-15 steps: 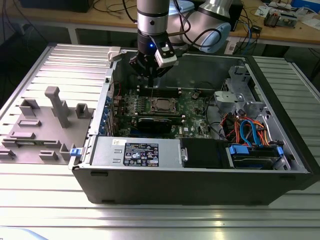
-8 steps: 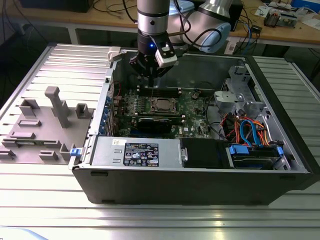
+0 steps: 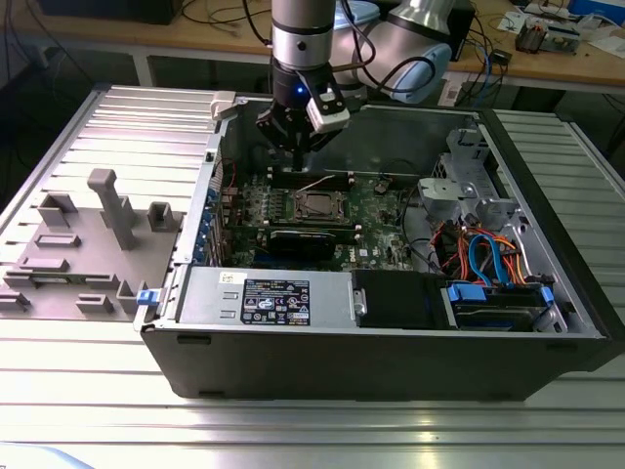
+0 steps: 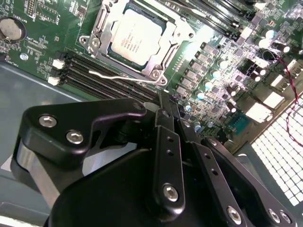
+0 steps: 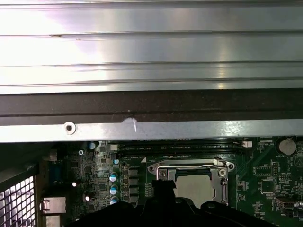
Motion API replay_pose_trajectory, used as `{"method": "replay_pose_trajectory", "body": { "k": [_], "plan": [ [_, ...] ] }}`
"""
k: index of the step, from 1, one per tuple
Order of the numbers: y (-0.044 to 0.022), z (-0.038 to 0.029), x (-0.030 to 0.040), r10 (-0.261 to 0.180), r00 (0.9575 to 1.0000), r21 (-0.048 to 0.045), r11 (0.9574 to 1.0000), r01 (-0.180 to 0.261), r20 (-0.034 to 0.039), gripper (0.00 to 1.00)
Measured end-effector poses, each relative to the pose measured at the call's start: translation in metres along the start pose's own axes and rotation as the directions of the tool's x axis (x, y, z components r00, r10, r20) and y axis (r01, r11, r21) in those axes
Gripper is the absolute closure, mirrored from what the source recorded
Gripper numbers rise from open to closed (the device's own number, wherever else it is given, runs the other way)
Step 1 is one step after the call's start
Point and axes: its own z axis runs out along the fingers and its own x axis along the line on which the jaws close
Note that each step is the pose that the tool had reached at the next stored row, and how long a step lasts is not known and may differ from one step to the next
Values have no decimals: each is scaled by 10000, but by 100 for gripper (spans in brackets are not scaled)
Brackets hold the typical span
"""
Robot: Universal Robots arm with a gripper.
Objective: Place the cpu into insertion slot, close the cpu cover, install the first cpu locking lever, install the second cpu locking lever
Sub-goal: 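Install the first cpu locking lever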
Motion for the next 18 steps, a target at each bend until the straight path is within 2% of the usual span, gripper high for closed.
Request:
{"method": "replay_pose_trajectory", "body": {
  "k": [1, 2, 18],
  "plan": [
    [-16, 55, -54, 21, 10000, -348, 9994, -22, -10, 89],
    [-20, 109, -97, 69, 10000, -477, 9988, -69, -12, 89],
    [-36, 138, -114, 81, 10000, -481, 9988, -81, -10, 89]
  ]
}}
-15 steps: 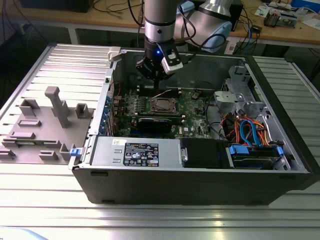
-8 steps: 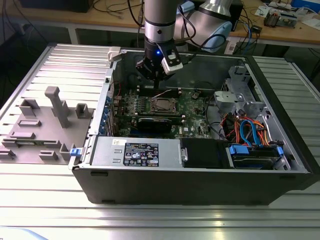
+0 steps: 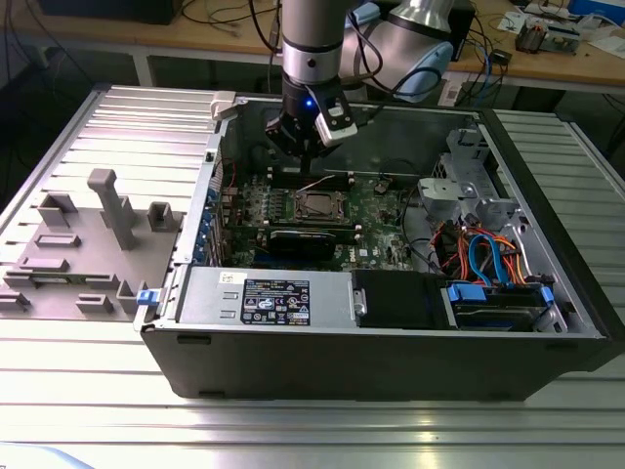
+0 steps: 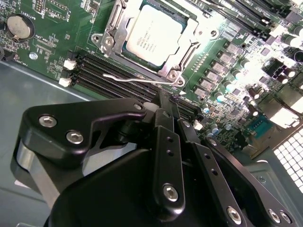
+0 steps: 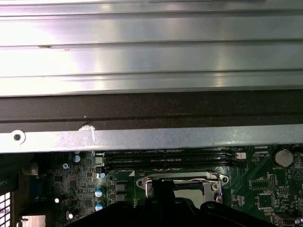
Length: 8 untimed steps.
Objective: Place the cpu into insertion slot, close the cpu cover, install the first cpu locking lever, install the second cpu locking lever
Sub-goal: 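Install the first cpu locking lever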
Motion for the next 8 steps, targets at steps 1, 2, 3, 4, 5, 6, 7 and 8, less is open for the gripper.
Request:
{"method": "replay_pose_trajectory", "body": {
  "k": [1, 2, 3, 4, 5, 6, 7, 8],
  "plan": [
    [-1, 13, -5, 0, 10000, -7, 10000, 0, -1, 89],
    [-1, 24, -10, 1, 10000, -9, 10000, -1, -1, 89],
    [-2, 38, -23, 2, 10000, -9, 10000, -2, -2, 89],
    [-2, 47, -35, 4, 10000, -13, 10000, -4, -2, 89],
    [-2, 57, -48, 4, 10000, -30, 10000, -4, -1, 89],
    [-2, 65, -62, 4, 10000, -57, 10000, -4, -2, 89],
    [-2, 72, -71, 5, 10000, -109, 9999, -5, -6, 89],
    [-2, 78, -74, 7, 10000, -166, 9999, -7, -7, 89]
  ]
}}
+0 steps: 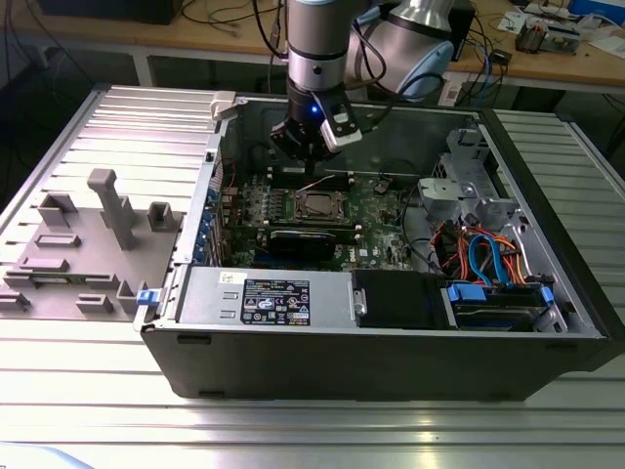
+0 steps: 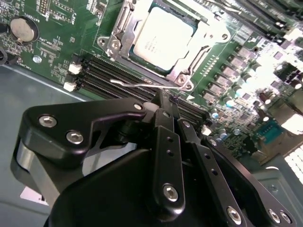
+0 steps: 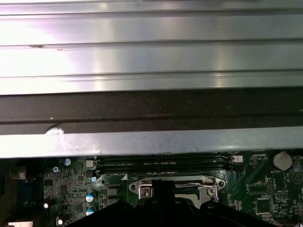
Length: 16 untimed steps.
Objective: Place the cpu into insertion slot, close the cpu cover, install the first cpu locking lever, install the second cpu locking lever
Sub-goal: 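Install the first cpu locking lever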
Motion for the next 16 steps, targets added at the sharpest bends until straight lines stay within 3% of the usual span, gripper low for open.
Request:
{"method": "replay_pose_trajectory", "body": {
  "k": [1, 12, 16],
  "plan": [
    [0, 12, -4, 1, 10000, -31, 10000, -1, 1, 89],
    [31, 125, -121, 157, 9999, -28, 9999, -157, 11, 89],
    [47, 164, -131, 109, 9999, -28, 9999, -109, 7, 89]
  ]
}}
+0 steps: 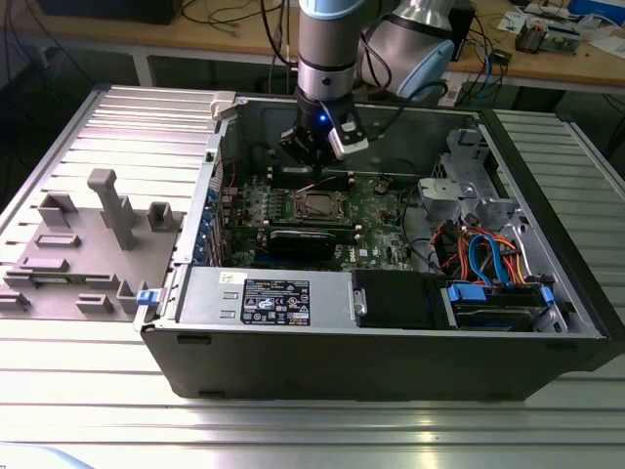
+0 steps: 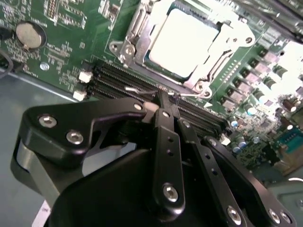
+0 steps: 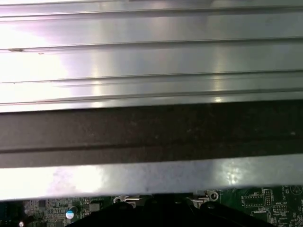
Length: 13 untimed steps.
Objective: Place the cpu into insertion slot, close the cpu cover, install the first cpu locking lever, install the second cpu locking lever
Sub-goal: 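Install the first cpu locking lever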
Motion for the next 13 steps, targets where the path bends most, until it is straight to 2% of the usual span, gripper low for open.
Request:
{"method": "replay_pose_trajectory", "body": {
  "k": [13],
  "plan": [
    [13, 82, -187, -34, 10000, 7, 10000, 34, -13, 89]
  ]
}}
